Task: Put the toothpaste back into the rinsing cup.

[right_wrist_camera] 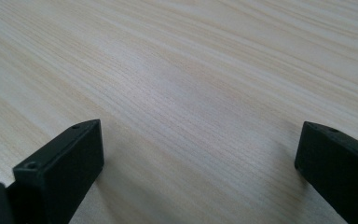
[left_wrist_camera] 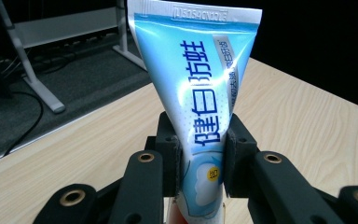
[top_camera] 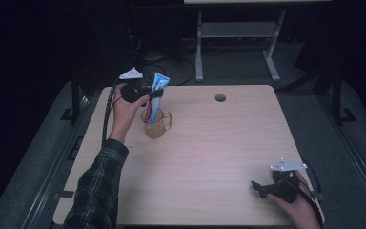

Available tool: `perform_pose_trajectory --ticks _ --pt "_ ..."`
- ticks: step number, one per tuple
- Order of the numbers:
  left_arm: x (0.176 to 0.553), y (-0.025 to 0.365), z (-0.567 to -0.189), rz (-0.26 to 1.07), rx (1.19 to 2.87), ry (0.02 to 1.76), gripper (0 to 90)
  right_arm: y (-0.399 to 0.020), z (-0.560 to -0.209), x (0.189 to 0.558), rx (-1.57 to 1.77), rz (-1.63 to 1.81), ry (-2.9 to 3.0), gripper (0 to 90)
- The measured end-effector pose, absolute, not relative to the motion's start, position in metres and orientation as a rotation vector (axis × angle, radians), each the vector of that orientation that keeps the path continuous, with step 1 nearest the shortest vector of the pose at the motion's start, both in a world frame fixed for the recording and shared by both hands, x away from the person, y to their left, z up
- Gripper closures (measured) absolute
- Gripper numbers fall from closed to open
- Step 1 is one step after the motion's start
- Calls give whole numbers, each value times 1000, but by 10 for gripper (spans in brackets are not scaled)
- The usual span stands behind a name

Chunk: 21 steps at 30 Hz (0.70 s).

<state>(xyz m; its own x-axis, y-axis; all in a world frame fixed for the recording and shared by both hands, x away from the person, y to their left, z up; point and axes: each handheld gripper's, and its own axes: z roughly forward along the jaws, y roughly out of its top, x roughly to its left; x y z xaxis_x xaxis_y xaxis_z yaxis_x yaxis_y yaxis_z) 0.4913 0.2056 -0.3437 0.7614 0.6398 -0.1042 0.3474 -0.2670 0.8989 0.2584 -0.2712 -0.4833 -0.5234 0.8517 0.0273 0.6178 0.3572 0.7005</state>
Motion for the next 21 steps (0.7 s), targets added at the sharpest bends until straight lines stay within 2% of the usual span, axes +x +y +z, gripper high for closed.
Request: perform_pose_trajectory --ticks 21 --pt "484 211 -369 316 1904 786 713 -271 -483 258 1294 954 2283 5"
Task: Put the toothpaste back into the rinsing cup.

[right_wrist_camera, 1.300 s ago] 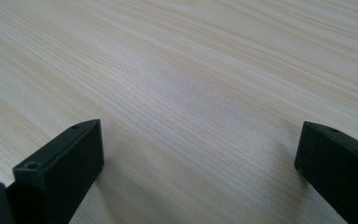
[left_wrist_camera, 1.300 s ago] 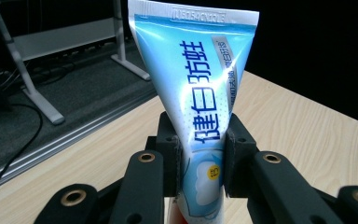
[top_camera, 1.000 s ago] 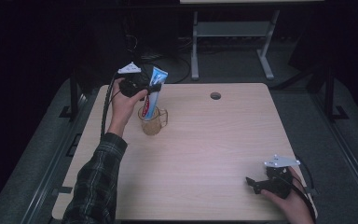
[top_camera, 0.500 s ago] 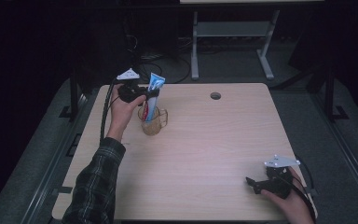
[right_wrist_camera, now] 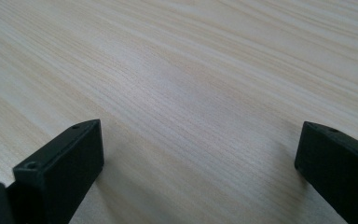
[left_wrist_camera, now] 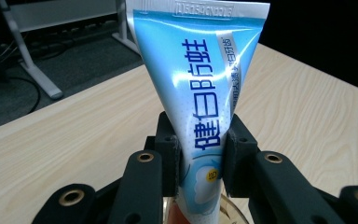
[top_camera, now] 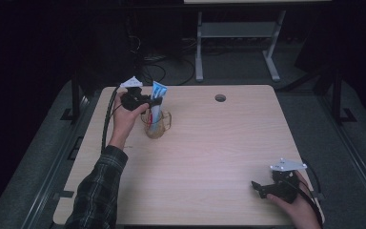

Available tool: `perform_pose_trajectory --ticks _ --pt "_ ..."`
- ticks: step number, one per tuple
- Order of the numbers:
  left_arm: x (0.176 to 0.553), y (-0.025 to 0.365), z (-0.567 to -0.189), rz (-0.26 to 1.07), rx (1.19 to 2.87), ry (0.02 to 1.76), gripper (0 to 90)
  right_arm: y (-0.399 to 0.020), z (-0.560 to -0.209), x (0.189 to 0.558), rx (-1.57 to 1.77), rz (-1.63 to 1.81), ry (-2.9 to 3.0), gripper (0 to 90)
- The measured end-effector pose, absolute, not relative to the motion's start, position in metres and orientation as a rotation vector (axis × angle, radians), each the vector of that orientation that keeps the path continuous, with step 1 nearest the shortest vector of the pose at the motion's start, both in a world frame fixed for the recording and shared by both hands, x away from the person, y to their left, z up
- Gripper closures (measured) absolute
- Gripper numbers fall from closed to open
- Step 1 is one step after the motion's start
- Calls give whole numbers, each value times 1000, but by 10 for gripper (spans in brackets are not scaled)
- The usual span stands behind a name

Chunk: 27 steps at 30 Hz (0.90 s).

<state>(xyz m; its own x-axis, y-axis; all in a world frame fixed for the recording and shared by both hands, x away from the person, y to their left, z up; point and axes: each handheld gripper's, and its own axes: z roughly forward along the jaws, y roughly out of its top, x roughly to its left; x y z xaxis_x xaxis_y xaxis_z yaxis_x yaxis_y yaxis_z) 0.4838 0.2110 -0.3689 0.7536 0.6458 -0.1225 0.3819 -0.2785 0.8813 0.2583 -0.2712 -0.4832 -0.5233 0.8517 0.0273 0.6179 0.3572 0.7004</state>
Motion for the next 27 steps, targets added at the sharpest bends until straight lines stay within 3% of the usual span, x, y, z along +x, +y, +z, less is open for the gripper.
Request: perform_pose_trajectory --ticks 19,25,27 --pt "479 216 -376 306 1902 801 696 -271 -483 258 1294 954 2283 5" --pt "479 215 -374 336 1885 811 564 -271 -483 258 1293 954 2283 5" --pt "478 216 -374 348 1893 824 483 -271 -483 258 1293 954 2283 5"
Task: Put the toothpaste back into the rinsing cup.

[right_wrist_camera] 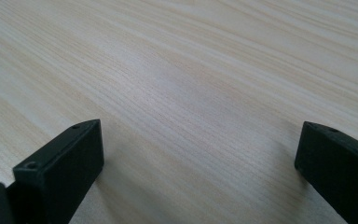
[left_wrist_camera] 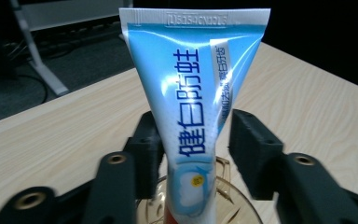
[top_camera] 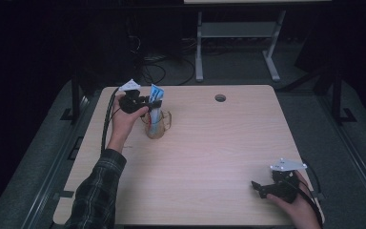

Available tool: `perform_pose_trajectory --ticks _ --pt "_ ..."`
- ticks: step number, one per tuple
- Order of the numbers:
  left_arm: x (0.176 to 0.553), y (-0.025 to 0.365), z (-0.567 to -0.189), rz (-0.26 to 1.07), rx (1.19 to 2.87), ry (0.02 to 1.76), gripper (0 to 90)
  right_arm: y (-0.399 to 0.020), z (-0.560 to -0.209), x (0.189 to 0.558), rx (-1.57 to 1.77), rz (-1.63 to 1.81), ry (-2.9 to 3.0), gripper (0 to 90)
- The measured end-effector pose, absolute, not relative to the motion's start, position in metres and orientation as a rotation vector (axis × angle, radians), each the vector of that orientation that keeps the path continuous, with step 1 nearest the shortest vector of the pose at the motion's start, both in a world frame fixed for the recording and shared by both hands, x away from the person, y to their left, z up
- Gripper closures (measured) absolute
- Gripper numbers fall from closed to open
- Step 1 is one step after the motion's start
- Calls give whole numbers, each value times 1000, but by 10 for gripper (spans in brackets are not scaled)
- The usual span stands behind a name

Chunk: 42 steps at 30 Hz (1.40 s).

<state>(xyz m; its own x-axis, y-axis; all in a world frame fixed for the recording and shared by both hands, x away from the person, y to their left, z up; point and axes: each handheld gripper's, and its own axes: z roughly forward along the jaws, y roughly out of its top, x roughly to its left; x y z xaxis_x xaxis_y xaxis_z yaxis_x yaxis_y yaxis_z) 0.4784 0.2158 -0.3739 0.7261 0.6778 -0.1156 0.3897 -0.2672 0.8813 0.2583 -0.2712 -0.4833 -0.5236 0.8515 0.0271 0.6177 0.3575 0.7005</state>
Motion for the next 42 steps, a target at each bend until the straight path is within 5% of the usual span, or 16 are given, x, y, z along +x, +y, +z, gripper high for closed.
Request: perform_pose_trajectory --ticks 9,42 --pt "473 223 -370 393 1909 862 378 -271 -483 258 1293 954 2283 5" --pt "417 264 -374 381 1985 980 310 -271 -483 258 1295 954 2281 5"
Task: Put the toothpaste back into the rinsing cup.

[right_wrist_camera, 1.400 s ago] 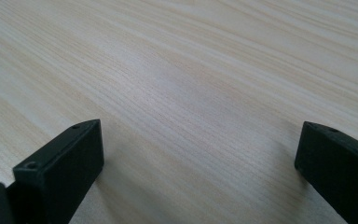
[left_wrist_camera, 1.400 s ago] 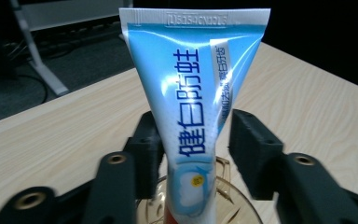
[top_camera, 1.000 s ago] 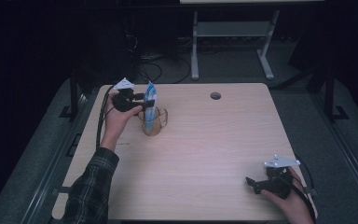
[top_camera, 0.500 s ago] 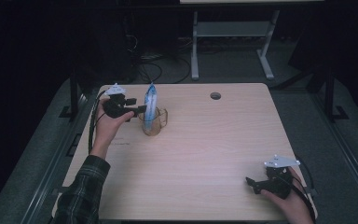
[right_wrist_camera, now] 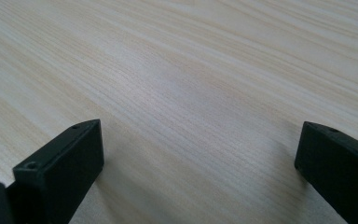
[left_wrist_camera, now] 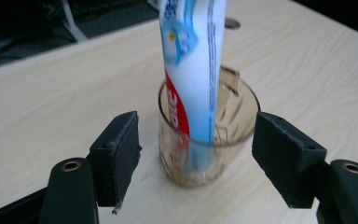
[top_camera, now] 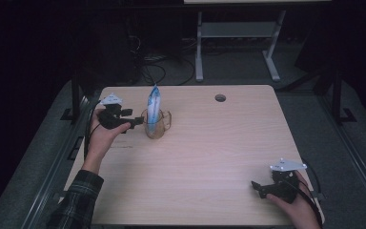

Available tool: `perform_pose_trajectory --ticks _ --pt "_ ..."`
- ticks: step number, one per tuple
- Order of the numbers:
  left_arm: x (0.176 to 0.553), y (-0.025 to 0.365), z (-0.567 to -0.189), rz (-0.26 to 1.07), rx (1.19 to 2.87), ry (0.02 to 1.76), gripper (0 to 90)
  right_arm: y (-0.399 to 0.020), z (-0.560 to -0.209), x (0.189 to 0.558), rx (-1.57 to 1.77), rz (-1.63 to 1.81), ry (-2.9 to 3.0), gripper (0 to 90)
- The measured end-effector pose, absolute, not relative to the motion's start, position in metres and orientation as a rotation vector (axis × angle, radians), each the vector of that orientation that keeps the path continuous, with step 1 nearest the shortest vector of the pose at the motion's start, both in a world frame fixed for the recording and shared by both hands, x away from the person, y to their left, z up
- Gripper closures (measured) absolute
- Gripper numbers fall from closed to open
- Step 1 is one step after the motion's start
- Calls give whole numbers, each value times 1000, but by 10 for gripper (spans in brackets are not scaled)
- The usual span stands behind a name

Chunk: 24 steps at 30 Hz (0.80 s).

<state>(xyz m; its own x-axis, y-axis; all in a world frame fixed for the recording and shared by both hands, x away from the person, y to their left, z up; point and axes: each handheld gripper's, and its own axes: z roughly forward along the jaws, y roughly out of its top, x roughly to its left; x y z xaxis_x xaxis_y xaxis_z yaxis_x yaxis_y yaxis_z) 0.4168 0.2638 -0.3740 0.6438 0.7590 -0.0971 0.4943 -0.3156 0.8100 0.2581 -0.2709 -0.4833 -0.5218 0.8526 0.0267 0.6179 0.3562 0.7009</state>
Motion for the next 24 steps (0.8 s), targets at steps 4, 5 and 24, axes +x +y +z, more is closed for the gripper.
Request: perform_pose_trajectory --ticks 4,5,24 --pt "407 265 -378 387 2003 1000 309 -271 -483 258 1295 954 2281 5" --pt "405 265 -379 395 2017 1004 309 -271 -483 258 1295 953 2281 5" --pt "356 261 -411 356 2114 1012 284 -270 -483 258 1297 952 2280 5"
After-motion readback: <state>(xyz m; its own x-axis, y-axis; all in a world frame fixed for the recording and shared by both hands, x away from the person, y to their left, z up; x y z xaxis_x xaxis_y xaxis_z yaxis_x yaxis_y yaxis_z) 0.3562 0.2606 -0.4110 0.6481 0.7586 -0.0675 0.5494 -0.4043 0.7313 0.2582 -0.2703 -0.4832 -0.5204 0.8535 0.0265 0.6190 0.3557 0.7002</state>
